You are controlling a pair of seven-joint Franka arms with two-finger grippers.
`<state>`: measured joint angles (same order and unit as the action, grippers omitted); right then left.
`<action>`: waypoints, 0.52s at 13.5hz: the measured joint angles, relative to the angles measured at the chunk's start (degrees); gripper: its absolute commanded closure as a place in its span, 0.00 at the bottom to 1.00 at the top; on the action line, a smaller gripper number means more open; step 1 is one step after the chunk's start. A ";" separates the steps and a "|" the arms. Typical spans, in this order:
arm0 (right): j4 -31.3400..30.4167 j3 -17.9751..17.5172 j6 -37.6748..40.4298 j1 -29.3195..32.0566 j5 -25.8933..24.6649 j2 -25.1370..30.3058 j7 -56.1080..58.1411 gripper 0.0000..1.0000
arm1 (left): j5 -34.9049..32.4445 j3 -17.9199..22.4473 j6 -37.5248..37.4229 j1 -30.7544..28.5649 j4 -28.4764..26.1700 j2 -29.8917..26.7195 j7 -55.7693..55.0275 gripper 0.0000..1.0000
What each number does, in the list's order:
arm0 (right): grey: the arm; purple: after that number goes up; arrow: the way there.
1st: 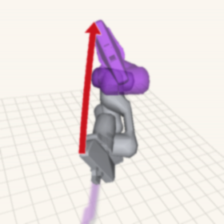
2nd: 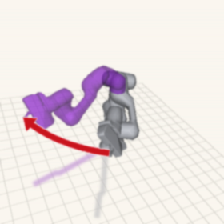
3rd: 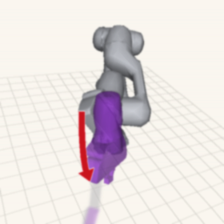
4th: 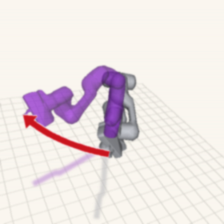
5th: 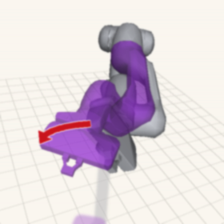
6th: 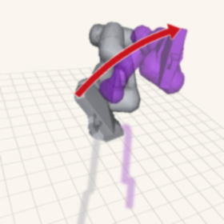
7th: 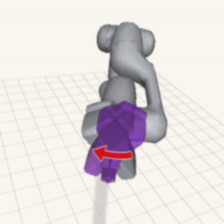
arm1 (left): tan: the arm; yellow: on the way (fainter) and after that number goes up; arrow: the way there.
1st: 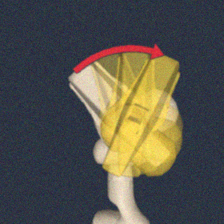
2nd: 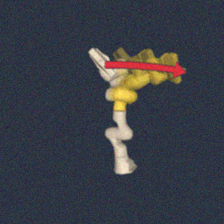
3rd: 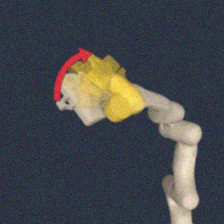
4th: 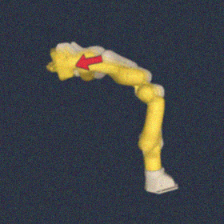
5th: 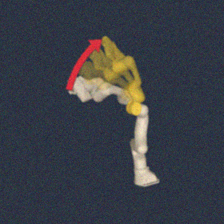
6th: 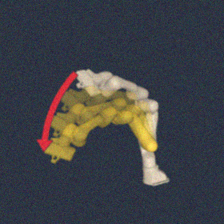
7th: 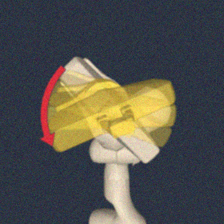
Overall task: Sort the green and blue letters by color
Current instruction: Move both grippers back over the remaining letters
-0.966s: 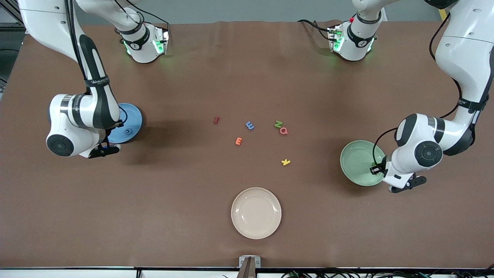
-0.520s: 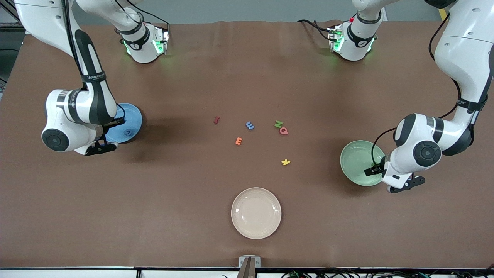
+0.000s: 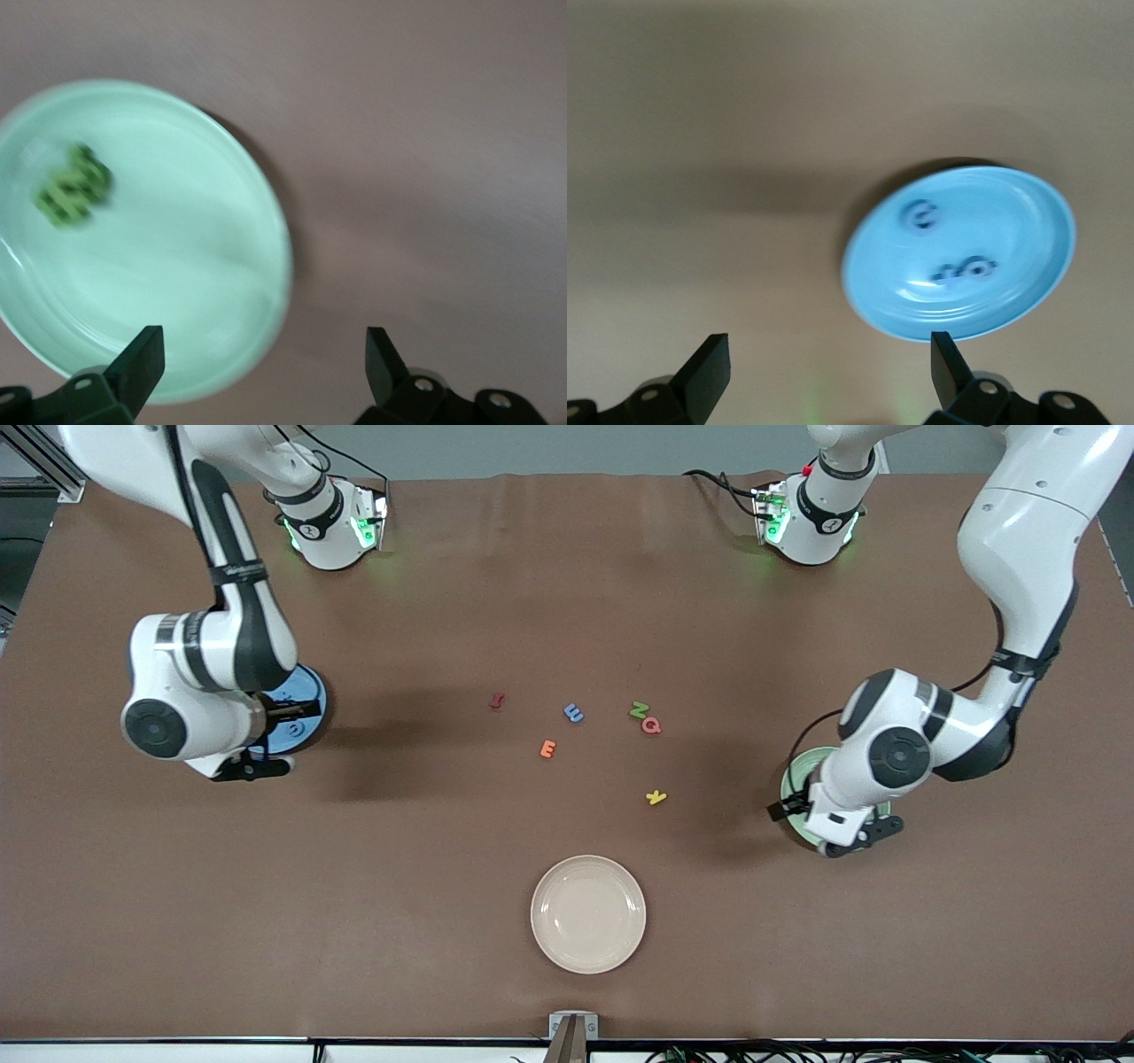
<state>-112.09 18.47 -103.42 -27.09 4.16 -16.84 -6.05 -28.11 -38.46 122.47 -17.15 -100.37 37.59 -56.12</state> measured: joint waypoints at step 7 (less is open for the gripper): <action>5.62 -0.46 -3.30 -11.89 8.04 -0.40 -22.62 0.00 | 0.00 -0.78 -0.25 9.54 -0.16 0.01 -23.27 0.00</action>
<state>-106.46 18.01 -106.73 -38.98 12.20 -17.25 -28.67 -28.11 -39.24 122.22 -7.61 -100.54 37.60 -79.38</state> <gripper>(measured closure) 0.000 0.000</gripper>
